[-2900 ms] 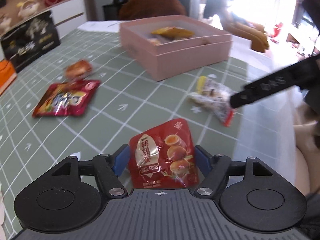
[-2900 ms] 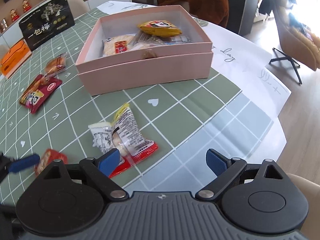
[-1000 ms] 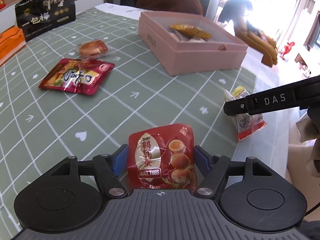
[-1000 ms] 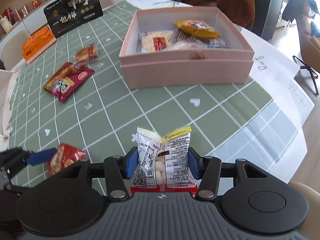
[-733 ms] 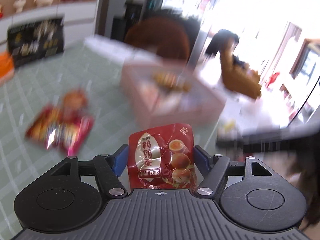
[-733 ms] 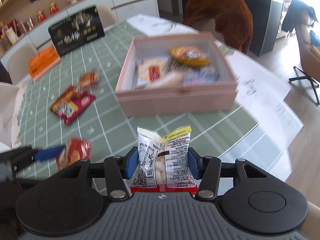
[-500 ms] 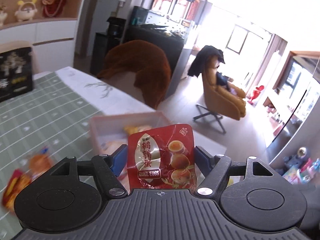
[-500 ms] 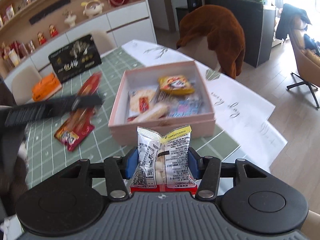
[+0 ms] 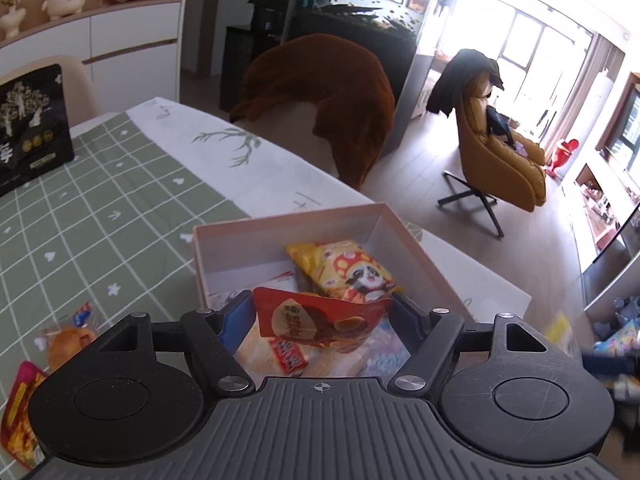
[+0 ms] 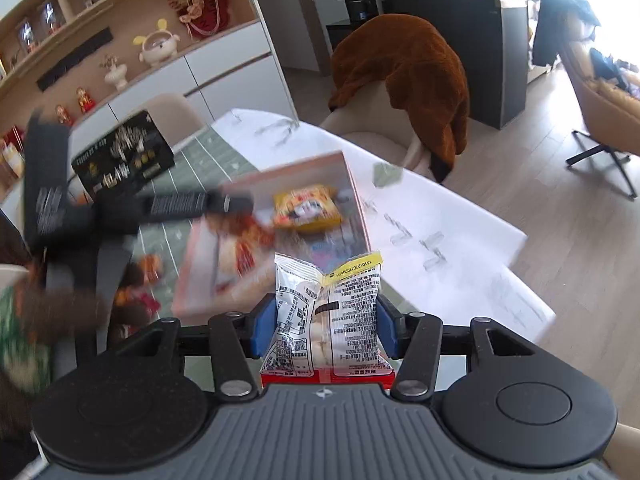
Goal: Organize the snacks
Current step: 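Drop the quail egg packet into the pink box with left while right drops the white snack, then grasp the red-pink spicy strip bag with the right gripper while the left gripper reaches the cake packet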
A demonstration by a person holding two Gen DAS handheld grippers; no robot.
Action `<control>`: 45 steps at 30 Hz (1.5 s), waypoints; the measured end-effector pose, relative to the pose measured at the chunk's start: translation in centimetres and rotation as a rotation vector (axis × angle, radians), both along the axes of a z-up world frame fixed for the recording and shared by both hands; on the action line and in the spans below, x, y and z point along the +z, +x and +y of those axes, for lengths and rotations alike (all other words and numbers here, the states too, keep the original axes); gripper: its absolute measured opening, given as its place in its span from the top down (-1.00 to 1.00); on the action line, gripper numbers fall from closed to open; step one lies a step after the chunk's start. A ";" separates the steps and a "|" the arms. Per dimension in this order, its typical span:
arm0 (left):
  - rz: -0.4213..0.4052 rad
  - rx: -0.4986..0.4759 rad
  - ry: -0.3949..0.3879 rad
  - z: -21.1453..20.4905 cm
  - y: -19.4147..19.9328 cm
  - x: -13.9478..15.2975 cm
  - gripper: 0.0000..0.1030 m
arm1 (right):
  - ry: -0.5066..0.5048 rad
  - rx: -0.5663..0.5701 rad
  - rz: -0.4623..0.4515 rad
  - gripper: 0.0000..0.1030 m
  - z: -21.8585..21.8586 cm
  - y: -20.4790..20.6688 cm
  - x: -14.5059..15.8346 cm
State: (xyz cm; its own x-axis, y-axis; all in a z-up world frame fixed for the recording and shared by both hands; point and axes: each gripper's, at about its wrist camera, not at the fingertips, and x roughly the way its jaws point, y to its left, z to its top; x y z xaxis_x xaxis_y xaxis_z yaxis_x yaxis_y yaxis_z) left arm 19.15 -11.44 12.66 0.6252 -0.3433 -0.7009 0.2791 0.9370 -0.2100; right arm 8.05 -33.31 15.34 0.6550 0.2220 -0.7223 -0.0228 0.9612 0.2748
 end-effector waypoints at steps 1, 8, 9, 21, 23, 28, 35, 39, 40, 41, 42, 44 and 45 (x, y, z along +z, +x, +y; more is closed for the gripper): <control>0.006 -0.003 -0.004 0.5 -0.3 0.1 -0.51 | 0.010 0.004 -0.006 0.01 0.2 0.9 0.4; 0.120 -0.037 -0.158 1.6 0.2 -2.6 -0.53 | -0.108 0.050 0.005 -0.03 4.5 9.1 1.6; 0.107 -0.012 -0.182 1.9 0.3 -2.7 -0.52 | -0.159 0.042 0.012 -0.03 5.2 9.8 1.4; -0.016 0.091 -0.230 9.1 -5.2 -1.3 -0.43 | -0.257 0.023 0.066 -0.48 8.0 8.8 1.1; 0.019 0.149 -0.184 11.0 -7.2 -2.2 -0.43 | -0.269 0.075 0.067 -0.48 10.1 8.9 0.8; 0.122 0.271 -0.120 16.3 -11.5 -5.0 -0.43 | -0.277 0.192 0.091 -0.49 17.9 10.6 -1.0; 0.185 0.397 -0.138 23.7 -14.8 -5.9 -0.42 | -0.177 0.330 0.185 -0.49 29.1 15.8 -5.9; 0.212 0.441 -0.158 25.9 -14.8 -6.2 -0.42 | -0.283 0.335 0.231 -0.43 33.2 17.8 -9.3; 0.214 0.440 -0.162 26.1 -14.7 -6.3 -0.42 | -0.281 0.339 0.234 -0.32 33.5 17.7 -9.7; 0.216 0.438 -0.167 26.2 -14.6 -6.5 -0.42 | -0.264 0.348 0.239 -0.11 33.7 17.4 -9.6; 0.218 0.433 -0.174 26.1 -14.7 -6.6 -0.42 | -0.258 0.356 0.243 -0.10 33.7 17.0 -9.5; 0.220 0.415 -0.179 25.9 -14.4 -6.8 -0.42 | -0.269 0.383 0.233 -0.10 33.3 15.3 -8.8; 0.220 0.407 -0.177 25.7 -14.2 -6.9 -0.39 | -0.281 0.396 0.224 -0.10 32.8 14.3 -8.4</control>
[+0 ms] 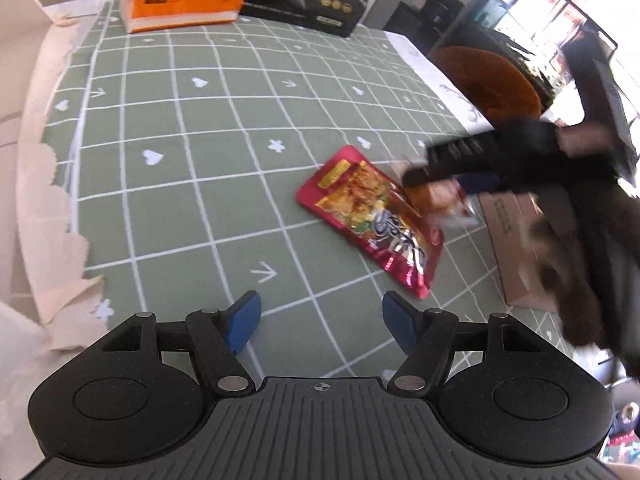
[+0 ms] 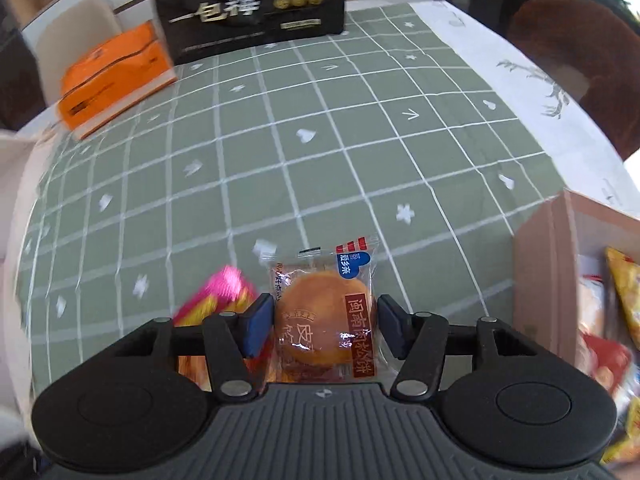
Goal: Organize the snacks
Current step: 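Grasp the red-pink spicy strip bag with the right gripper while the left gripper reaches the cake packet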
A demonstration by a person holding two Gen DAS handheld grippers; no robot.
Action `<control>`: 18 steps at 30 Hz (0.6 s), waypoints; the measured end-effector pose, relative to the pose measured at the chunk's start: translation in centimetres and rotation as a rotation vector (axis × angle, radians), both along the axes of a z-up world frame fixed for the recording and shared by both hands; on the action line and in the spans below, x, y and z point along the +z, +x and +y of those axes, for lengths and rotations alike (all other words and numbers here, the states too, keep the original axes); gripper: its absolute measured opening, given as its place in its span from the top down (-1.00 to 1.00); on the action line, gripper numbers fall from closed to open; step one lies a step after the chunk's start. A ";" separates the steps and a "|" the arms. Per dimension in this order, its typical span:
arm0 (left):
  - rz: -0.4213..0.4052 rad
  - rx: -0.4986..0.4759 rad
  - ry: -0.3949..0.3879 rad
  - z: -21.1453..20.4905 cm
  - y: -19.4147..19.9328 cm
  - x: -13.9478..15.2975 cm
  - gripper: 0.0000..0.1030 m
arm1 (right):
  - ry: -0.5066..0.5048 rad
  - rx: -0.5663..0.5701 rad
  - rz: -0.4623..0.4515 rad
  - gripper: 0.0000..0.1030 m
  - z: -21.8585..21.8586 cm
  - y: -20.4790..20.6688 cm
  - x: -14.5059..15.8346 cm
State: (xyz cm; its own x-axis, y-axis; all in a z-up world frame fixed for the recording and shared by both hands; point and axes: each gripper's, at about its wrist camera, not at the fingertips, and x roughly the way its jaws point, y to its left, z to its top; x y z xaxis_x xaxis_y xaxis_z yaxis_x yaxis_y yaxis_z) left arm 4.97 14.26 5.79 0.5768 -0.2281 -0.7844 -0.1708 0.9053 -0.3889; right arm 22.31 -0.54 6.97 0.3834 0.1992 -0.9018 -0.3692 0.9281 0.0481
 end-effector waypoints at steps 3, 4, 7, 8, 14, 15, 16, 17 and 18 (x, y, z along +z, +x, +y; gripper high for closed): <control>-0.009 -0.007 -0.008 -0.2 -0.1 0.0 -0.30 | -0.026 0.044 -0.010 -0.10 -1.3 -4.0 1.2; -0.011 -0.004 -0.013 -0.1 0.0 0.0 -0.30 | -0.031 0.054 -0.012 -0.10 -2.0 -5.3 1.6; -0.012 -0.002 -0.020 -0.3 -0.1 -0.1 -0.30 | -0.001 0.060 0.007 -0.10 -4.6 -9.8 2.2; -0.010 -0.006 -0.020 -0.5 -0.1 -0.1 -0.30 | 0.022 0.048 0.029 -0.10 -5.6 -10.9 2.1; -0.004 -0.027 -0.019 -1.8 -0.1 -0.6 -0.28 | 0.179 -0.005 0.060 -0.37 -10.2 -14.8 1.5; -0.003 -0.026 -0.020 -1.9 -0.1 -0.6 -0.27 | 0.169 -0.007 0.039 -0.37 -10.4 -14.9 1.7; 0.000 -0.023 -0.017 -1.9 -0.2 -0.5 -0.27 | 0.159 0.000 0.022 -0.37 -10.2 -14.8 1.8; 0.002 -0.019 -0.007 -1.9 -0.3 -0.4 -0.27 | 0.148 0.015 0.003 -0.37 -9.9 -14.5 1.9; 0.002 -0.015 0.009 -1.9 -0.4 -0.3 -0.27 | 0.131 0.040 -0.022 -0.38 -9.4 -14.2 2.1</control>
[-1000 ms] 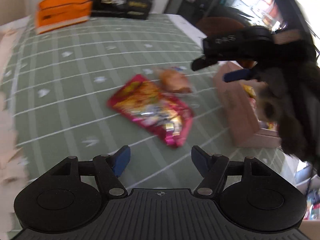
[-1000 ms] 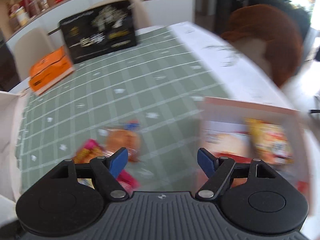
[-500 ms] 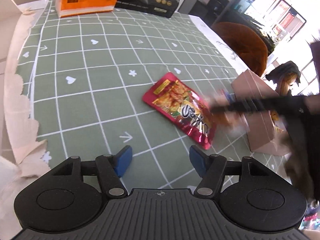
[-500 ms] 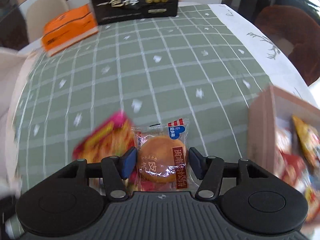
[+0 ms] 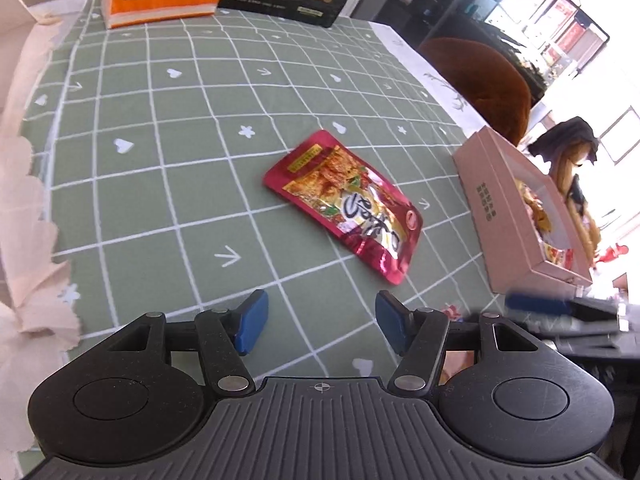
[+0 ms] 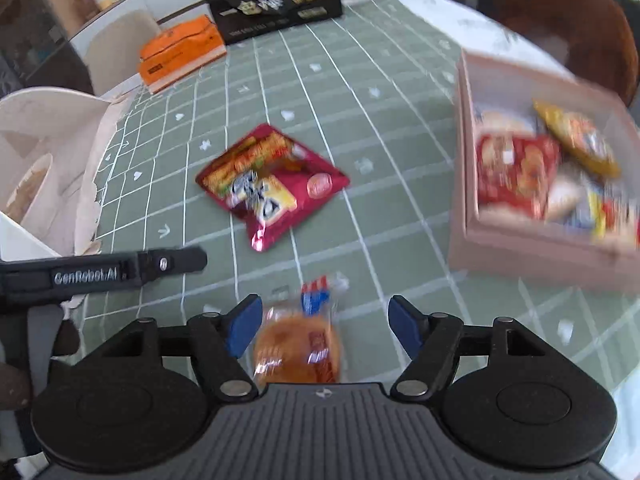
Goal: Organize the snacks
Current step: 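Grasp the red-pink spicy strip bag with the right gripper while the left gripper reaches the cake packet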
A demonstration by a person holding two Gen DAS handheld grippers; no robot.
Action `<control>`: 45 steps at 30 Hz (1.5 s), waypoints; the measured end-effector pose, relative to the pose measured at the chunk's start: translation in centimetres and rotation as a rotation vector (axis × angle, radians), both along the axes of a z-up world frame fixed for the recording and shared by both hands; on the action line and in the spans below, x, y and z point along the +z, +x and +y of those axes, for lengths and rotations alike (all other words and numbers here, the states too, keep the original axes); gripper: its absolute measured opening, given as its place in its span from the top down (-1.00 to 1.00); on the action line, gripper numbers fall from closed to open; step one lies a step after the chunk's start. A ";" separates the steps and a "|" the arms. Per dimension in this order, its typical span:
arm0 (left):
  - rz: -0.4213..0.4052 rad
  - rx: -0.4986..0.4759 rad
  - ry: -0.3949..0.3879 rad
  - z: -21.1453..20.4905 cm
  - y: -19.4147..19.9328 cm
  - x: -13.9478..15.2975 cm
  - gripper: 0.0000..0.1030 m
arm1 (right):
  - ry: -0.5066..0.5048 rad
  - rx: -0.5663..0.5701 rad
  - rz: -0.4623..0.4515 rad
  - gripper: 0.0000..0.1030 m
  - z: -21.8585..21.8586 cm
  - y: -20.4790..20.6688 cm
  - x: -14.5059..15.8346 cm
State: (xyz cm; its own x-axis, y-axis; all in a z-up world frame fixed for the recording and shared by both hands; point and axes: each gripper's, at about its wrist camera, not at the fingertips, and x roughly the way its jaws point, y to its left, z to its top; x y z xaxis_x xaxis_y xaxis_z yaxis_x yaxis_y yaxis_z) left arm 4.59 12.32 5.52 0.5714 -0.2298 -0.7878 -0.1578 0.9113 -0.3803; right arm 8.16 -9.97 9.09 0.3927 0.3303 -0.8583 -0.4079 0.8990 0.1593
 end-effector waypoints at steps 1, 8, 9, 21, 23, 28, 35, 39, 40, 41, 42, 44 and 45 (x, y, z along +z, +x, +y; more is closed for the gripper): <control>-0.001 0.004 0.019 0.0 -0.1 0.2 -0.27 | -0.023 0.029 -0.031 -0.39 0.7 0.4 0.1; 0.008 0.043 0.026 1.3 -1.4 0.4 -0.27 | -0.172 0.281 -0.175 -0.48 8.2 5.0 -1.3; 0.012 0.041 0.027 1.3 -1.5 0.3 -0.27 | -0.188 0.299 -0.186 -0.48 9.1 5.8 -1.7; -0.001 0.039 0.005 1.6 -2.1 -0.1 -0.26 | -0.151 0.336 -0.064 -0.99 11.8 11.5 -4.6; -0.003 0.036 -0.003 1.7 -2.1 -0.2 -0.26 | -0.121 0.266 -0.044 -1.00 11.3 12.2 -4.9; -0.018 0.034 -0.020 1.8 -2.2 -0.3 -0.26 | -0.131 0.206 -0.039 -0.86 11.2 11.7 -4.8; -0.015 0.024 -0.039 1.5 -2.5 -0.3 -0.26 | -0.126 0.139 -0.013 -0.23 9.9 10.5 -3.0; -0.007 -0.006 -0.043 0.6 -2.8 -0.2 -0.25 | -0.107 0.080 -0.017 0.09 8.3 10.2 -1.6; -0.004 -0.016 -0.044 0.2 -2.9 -0.2 -0.24 | -0.101 0.061 -0.019 0.14 7.8 10.1 -1.3; -0.002 -0.027 -0.041 -0.1 -3.0 -0.1 -0.24 | -0.092 0.043 -0.019 0.19 7.3 10.2 -0.9; -0.001 -0.036 -0.036 -0.5 -3.1 -0.1 -0.24 | -0.081 0.023 -0.016 0.22 6.6 10.1 -0.6; 0.002 -0.054 -0.028 -1.2 -3.3 0.0 -0.24 | -0.053 -0.015 -0.006 0.27 5.2 10.1 -0.1; 0.003 -0.061 -0.024 -1.6 -3.3 0.1 -0.24 | -0.038 -0.028 -0.003 0.28 4.6 10.0 0.2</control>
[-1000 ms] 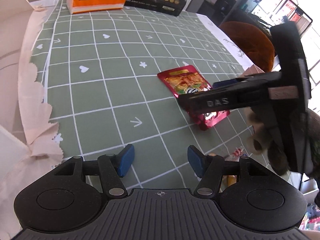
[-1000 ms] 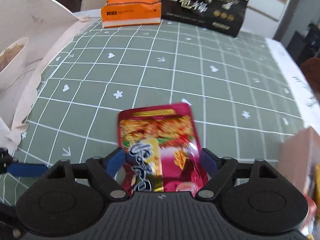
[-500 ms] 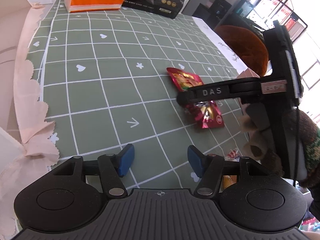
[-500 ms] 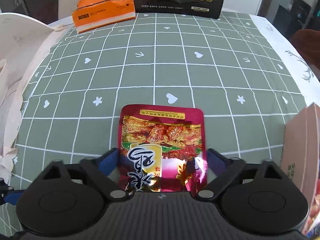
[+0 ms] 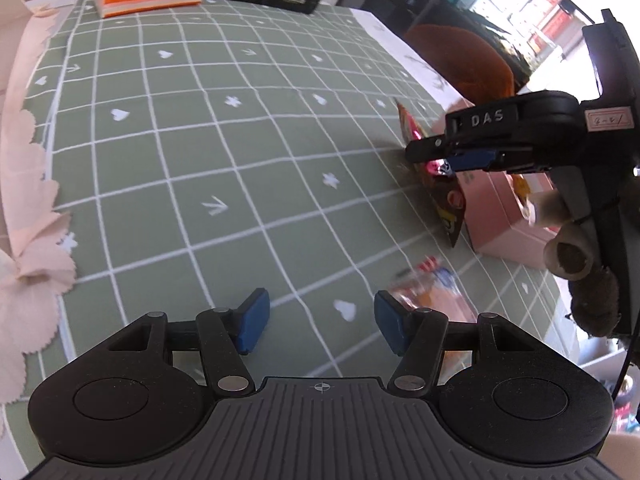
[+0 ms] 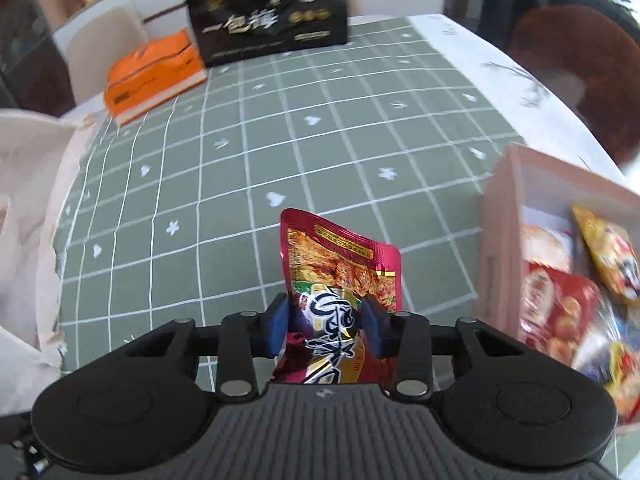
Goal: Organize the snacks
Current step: 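Grasp the red-pink spicy strip bag with the right gripper while the left gripper reaches the cake packet, then grasp the round cake packet with the left gripper while the right gripper holds the spicy strip bag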
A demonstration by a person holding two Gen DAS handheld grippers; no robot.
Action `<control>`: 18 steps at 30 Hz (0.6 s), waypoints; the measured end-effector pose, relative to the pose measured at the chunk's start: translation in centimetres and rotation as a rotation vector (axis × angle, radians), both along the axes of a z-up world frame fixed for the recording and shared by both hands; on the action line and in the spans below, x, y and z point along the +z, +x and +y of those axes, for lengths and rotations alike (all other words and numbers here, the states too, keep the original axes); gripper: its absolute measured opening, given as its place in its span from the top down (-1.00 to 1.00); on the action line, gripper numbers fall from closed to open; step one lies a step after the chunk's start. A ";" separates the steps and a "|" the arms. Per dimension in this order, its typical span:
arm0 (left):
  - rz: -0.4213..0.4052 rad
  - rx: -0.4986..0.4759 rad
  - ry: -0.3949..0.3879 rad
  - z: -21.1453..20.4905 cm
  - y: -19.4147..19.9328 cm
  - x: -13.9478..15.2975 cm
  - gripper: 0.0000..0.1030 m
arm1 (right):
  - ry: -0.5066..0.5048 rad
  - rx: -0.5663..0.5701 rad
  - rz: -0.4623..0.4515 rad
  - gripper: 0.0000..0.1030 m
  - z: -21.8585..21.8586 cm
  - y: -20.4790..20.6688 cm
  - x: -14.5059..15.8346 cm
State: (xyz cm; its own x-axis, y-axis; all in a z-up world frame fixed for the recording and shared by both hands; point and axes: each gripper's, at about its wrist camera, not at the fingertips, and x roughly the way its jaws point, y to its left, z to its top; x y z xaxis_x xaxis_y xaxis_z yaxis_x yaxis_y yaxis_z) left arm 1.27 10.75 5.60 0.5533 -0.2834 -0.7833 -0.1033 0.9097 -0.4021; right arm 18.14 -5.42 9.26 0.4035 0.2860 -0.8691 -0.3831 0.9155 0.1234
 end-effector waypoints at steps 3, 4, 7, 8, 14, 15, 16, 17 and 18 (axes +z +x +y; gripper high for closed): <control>-0.007 -0.016 0.006 -1.0 -0.3 0.2 -0.23 | 0.021 -0.023 0.003 0.28 -1.6 -0.6 0.2; -0.012 -0.026 0.006 -1.4 -0.4 0.4 -0.23 | 0.016 -0.022 0.003 0.28 -1.9 -0.9 0.1; -0.027 -0.069 0.016 -2.9 -0.7 1.1 -0.23 | -0.001 -0.022 0.000 0.28 -2.3 -2.1 -0.1; -0.031 -0.088 0.023 -3.4 -0.8 1.2 -0.23 | 0.004 -0.022 0.004 0.28 -2.5 -2.6 -0.1; -0.052 -0.229 0.116 -7.5 -1.1 1.4 -0.23 | 0.016 0.005 -0.005 0.28 -3.4 -6.2 -0.1; -0.051 -0.246 0.149 -8.3 -1.0 1.3 -0.23 | 0.014 0.008 -0.009 0.28 -3.6 -6.6 -0.1; -0.048 -0.259 0.177 -9.0 -0.8 1.1 -0.23 | 0.013 0.007 -0.012 0.28 -3.8 -6.8 -0.1; -0.045 -0.271 0.198 -9.7 -0.6 0.9 -0.23 | 0.014 0.003 -0.014 0.28 -4.0 -7.0 -0.1; -0.042 -0.282 0.216 -10.4 -0.3 0.8 -0.23 | 0.015 -0.001 -0.016 0.28 -4.2 -7.2 -0.1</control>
